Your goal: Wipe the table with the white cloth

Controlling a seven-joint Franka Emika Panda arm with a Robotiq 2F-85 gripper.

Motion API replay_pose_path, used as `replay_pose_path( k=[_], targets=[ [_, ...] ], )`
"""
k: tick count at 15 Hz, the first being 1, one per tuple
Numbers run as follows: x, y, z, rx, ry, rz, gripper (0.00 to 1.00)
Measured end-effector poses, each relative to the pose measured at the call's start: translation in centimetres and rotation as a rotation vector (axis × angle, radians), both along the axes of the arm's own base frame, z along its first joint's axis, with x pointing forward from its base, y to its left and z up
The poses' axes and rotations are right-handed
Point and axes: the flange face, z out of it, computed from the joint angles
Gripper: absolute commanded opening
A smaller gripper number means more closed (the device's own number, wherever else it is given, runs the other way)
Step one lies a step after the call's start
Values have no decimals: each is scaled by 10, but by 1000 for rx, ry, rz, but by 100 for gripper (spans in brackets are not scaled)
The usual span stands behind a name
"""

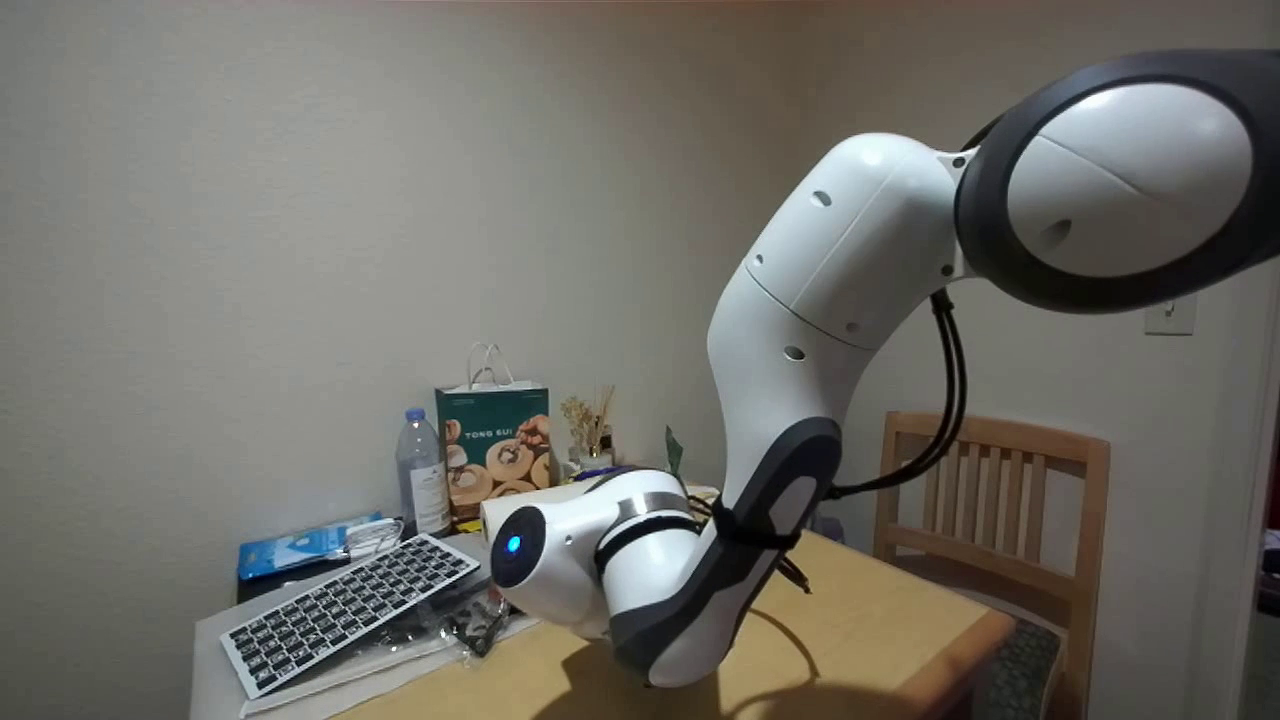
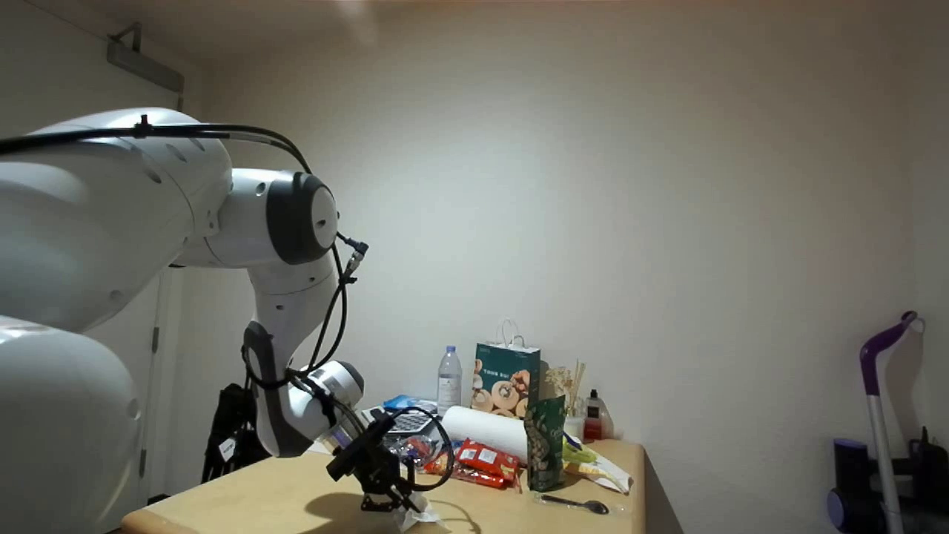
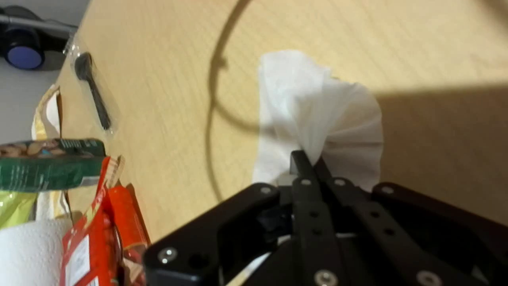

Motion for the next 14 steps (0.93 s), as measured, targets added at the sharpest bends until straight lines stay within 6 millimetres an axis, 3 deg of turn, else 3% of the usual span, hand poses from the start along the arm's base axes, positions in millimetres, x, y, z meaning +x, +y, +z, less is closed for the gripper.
replay_pose_path(
  k=[3,4,5,6,7,14],
  targets=[
    [-17,46,-2,-27,-1,150,0],
    [-24,62,-3,-37,-1,198,27],
    [-30,74,-4,-49,-2,238,2],
    [-36,84,-5,-58,-3,273,30],
    [-39,91,-6,-65,-4,299,31],
    [-40,99,-2,-100,-108,357,74]
  ],
)
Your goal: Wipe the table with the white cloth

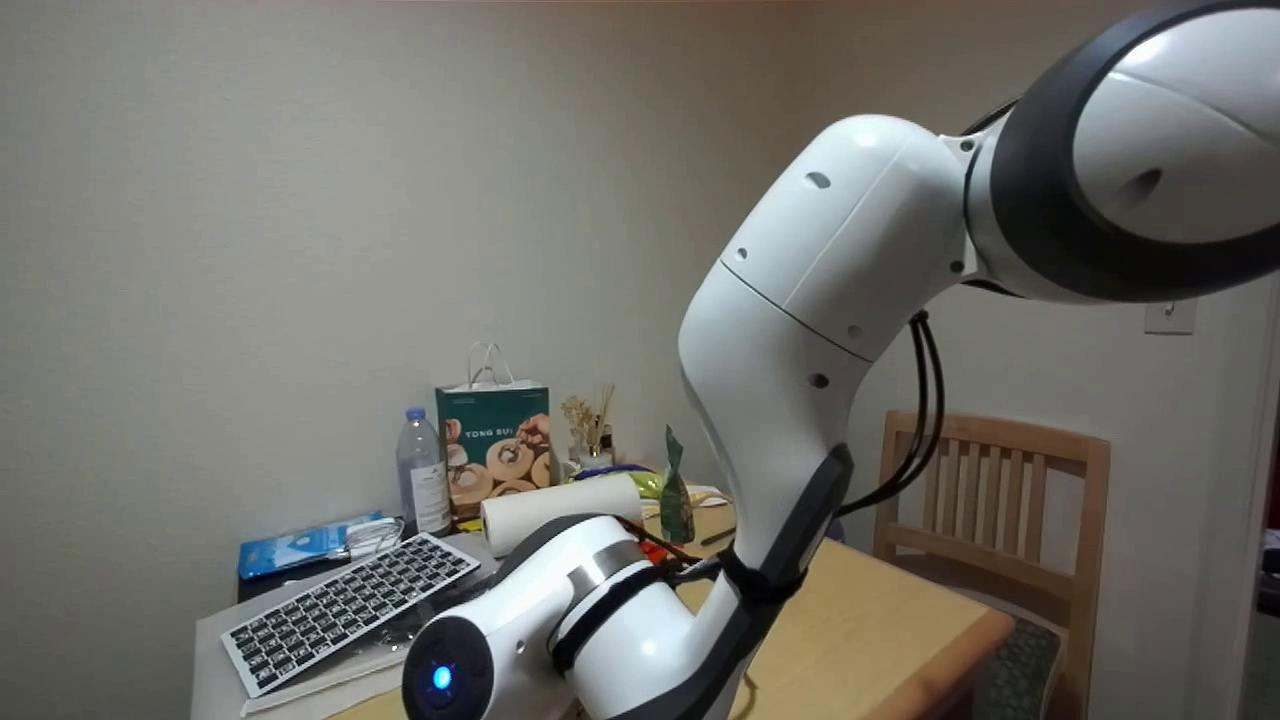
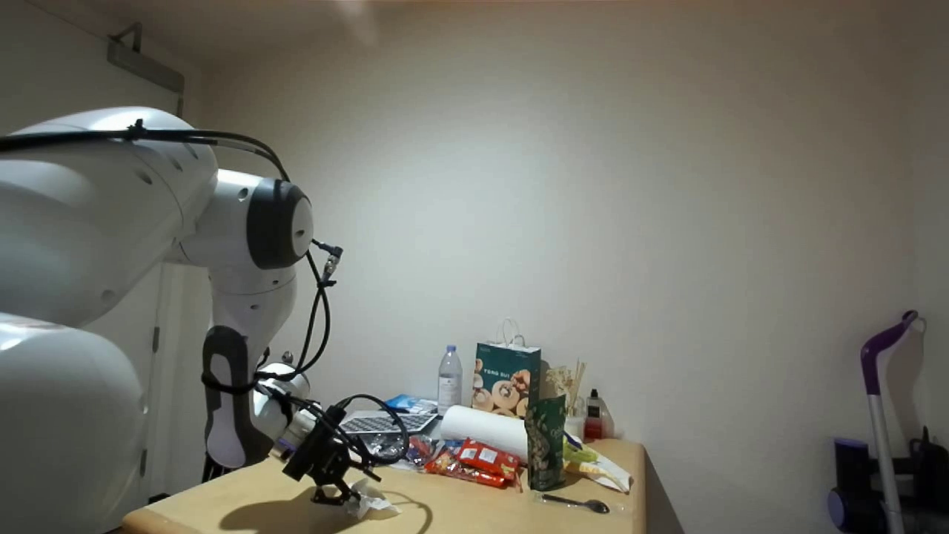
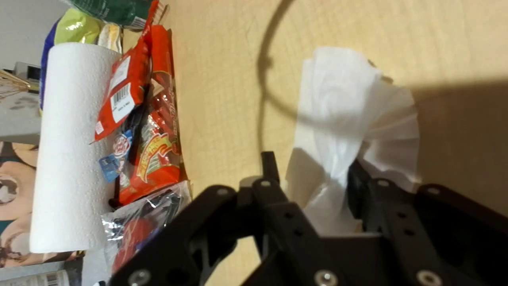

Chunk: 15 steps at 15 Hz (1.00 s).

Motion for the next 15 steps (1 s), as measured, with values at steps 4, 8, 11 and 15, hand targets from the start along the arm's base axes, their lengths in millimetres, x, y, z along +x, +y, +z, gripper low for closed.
replay_pose_path(
  k=[4,8,11,15],
  targets=[
    [-5,-5,15,71,-141,-46,98],
    [-16,-14,40,161,-265,-111,100],
    [-24,-22,56,185,-299,-158,100],
    [-24,-39,62,201,-247,-163,100]
  ],
)
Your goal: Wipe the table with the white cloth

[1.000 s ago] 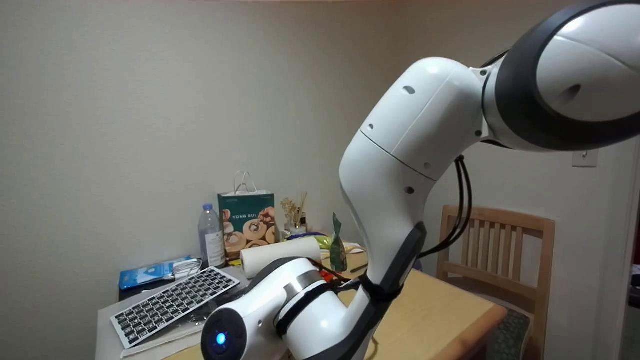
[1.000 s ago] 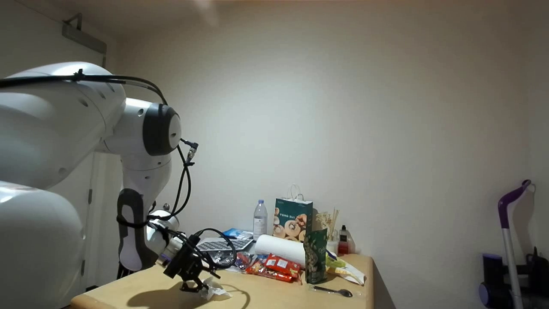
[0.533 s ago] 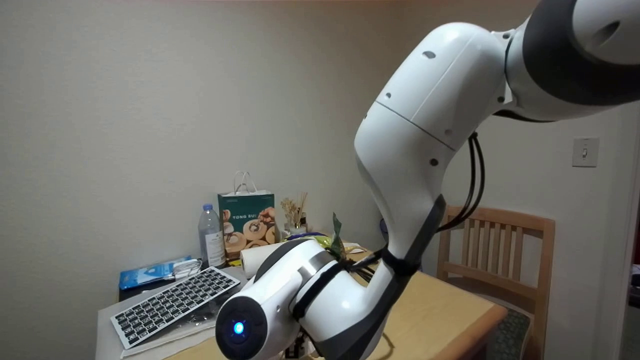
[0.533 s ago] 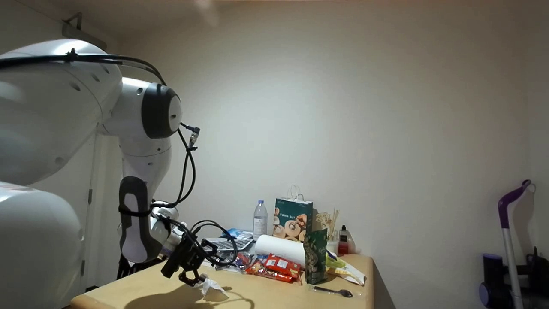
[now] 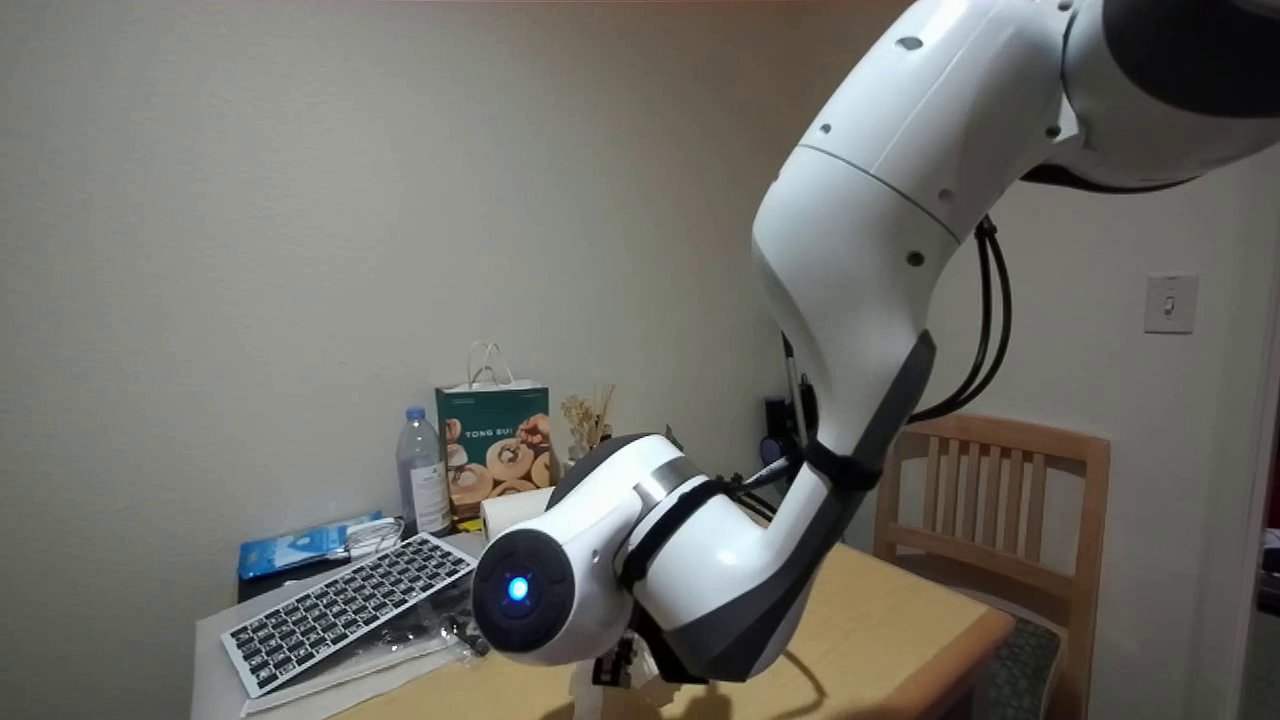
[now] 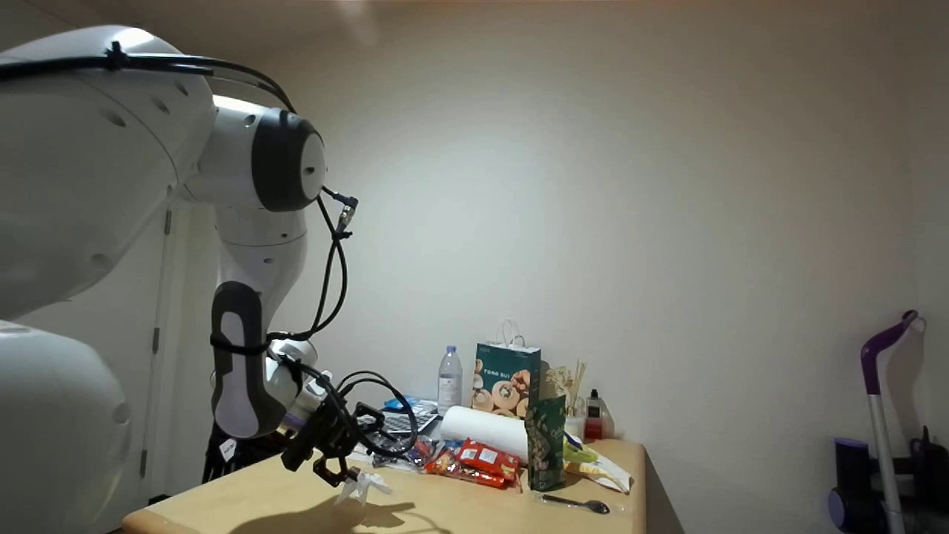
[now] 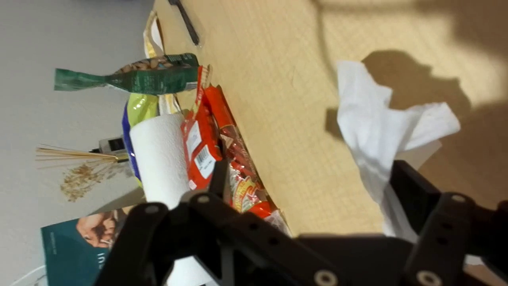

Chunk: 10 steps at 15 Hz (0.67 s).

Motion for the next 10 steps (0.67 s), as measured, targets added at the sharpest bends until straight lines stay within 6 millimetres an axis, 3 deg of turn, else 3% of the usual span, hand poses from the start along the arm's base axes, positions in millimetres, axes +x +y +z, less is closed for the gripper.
replay_pose_path(
  k=[6,10],
  targets=[
    [31,-30,-8,185,183,195,100],
    [35,-37,-18,272,345,266,100]
  ],
)
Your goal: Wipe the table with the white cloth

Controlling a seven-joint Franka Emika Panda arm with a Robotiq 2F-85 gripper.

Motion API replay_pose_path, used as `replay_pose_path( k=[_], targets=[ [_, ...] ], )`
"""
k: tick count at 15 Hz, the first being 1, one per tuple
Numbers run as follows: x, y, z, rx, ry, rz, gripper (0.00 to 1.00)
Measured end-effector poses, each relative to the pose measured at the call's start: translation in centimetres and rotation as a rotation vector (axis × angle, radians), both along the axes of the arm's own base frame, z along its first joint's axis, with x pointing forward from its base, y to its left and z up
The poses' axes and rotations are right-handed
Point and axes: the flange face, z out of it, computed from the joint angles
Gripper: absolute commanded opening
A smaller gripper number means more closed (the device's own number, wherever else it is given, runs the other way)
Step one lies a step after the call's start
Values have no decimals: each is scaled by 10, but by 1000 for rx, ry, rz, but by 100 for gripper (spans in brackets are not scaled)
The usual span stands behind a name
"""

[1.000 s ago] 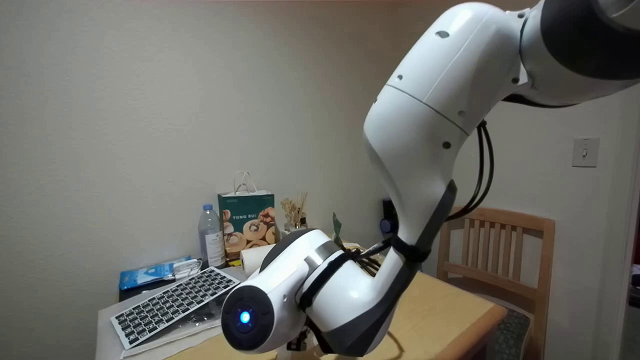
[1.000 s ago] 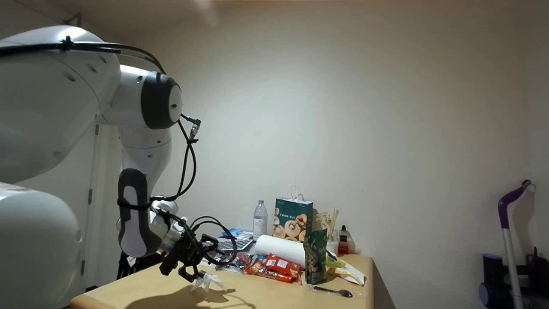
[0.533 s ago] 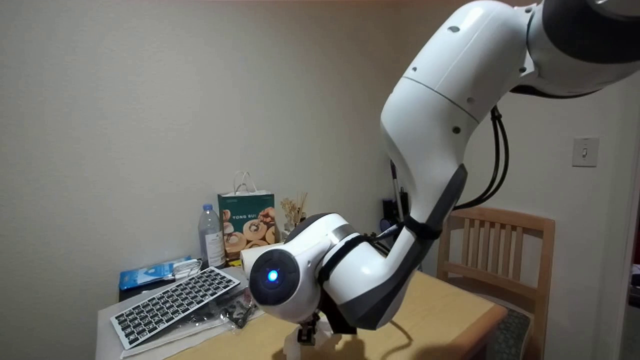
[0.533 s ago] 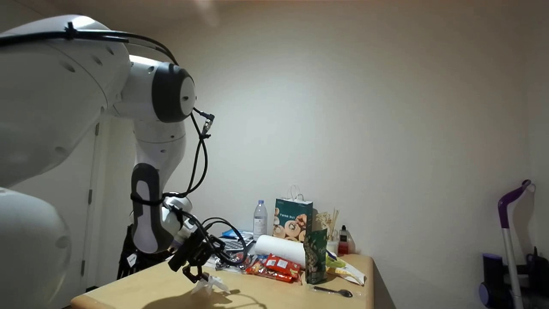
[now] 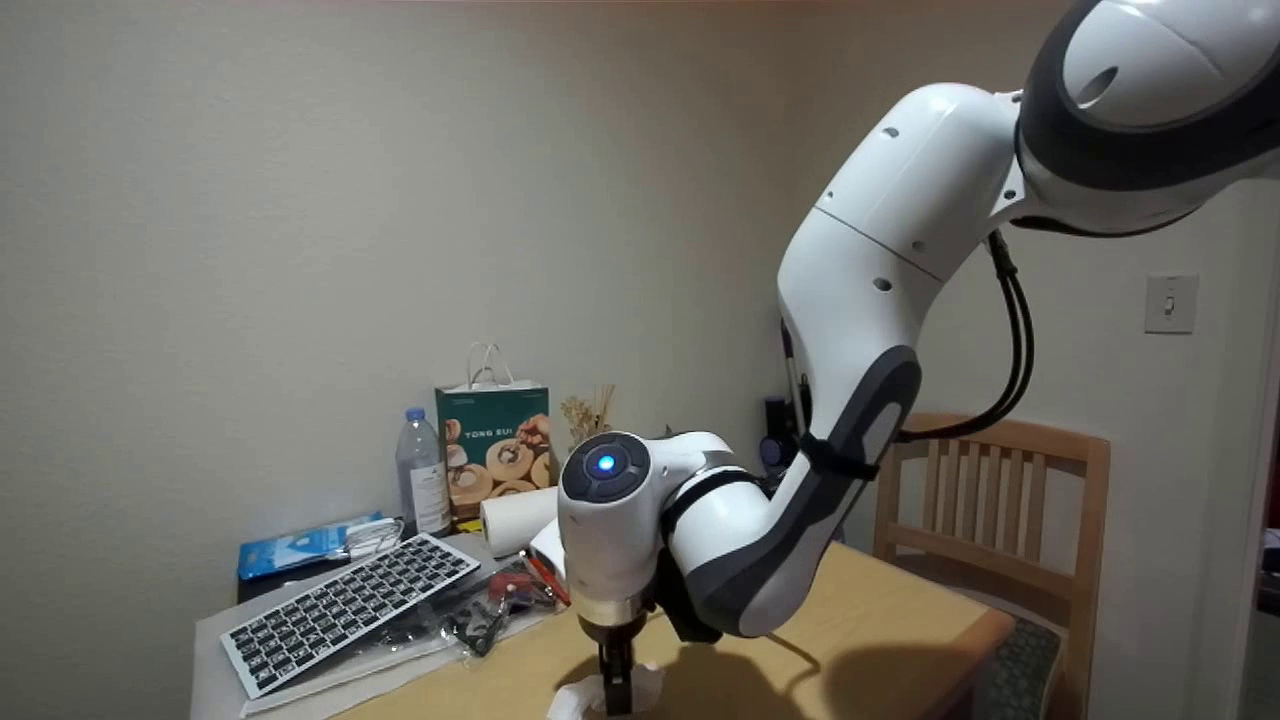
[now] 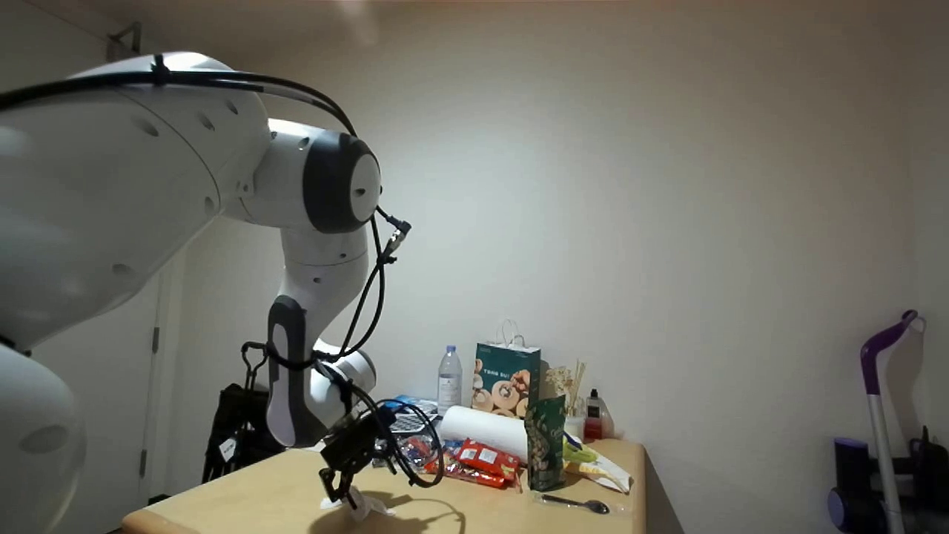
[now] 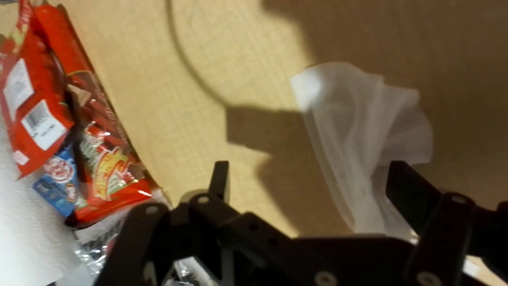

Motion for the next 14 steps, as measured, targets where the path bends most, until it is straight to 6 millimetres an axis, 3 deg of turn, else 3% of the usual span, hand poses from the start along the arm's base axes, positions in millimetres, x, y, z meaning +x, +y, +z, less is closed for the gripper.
replay_pose_path(
  k=[7,14],
  targets=[
    [-4,7,2,50,245,68,100],
    [-6,15,37,-10,50,2,100]
  ],
)
